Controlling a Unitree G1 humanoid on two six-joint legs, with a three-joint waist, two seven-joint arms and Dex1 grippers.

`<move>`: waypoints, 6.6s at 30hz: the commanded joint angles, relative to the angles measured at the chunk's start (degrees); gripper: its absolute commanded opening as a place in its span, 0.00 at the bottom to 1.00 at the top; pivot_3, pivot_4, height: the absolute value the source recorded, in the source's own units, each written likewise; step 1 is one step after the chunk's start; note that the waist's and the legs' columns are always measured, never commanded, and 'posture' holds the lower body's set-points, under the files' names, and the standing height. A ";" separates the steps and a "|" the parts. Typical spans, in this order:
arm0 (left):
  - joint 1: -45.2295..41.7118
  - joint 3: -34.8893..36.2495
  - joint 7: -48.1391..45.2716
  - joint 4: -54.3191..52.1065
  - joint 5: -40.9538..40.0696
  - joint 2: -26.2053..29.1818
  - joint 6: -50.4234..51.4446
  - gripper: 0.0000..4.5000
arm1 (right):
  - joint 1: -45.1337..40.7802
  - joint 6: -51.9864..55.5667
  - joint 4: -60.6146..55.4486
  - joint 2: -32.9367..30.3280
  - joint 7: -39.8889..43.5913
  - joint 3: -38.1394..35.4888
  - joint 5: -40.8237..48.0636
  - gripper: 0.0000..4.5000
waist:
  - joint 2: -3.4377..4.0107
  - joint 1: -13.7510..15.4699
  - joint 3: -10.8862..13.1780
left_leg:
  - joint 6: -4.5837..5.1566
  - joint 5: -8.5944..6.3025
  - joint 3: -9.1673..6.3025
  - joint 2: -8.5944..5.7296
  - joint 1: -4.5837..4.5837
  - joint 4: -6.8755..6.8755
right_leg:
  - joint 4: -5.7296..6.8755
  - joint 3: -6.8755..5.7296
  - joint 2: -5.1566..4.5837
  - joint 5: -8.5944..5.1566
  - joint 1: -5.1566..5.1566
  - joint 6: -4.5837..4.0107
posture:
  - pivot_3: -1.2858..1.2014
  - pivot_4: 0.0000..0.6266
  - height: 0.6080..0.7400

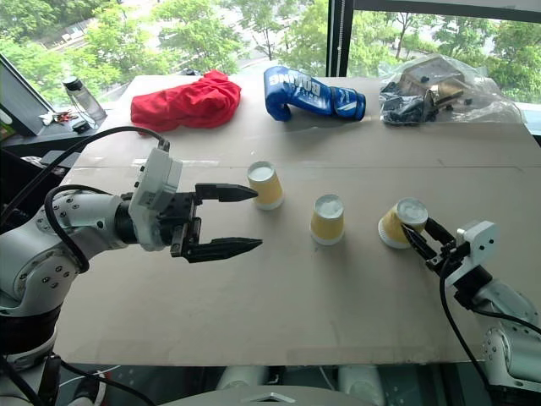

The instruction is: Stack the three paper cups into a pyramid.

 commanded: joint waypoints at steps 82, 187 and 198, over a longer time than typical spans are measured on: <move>-14.13 -9.13 12.22 62.18 38.50 -33.36 -55.97 1.00 | 8.41 1.11 -16.74 -4.45 13.19 -6.41 16.35 0.98 | -0.40 0.29 0.23 | 0.00 0.01 0.01 -0.06 -0.20 0.07 | 0.19 -0.02 0.02 0.02 -0.23 0.04 | 0.52 0.24 1.00; -27.84 -11.82 -4.70 33.54 21.87 -39.18 -27.60 0.99 | 11.90 0.40 -18.77 -3.55 9.56 -7.95 15.87 1.00 | -0.42 0.15 0.25 | -0.12 0.09 -0.02 -0.05 -0.25 0.14 | 0.22 0.04 0.11 -0.01 -0.23 0.09 | 0.52 0.24 1.00; 10.47 -2.55 1.63 15.44 24.85 -17.25 -21.40 0.99 | 12.14 -4.23 -3.39 -2.94 17.64 -7.44 11.88 1.00 | -0.27 -0.86 0.18 | -0.05 0.04 0.02 0.11 -0.13 0.07 | 0.23 0.09 -0.05 -0.02 -0.21 0.07 | 0.52 0.24 1.00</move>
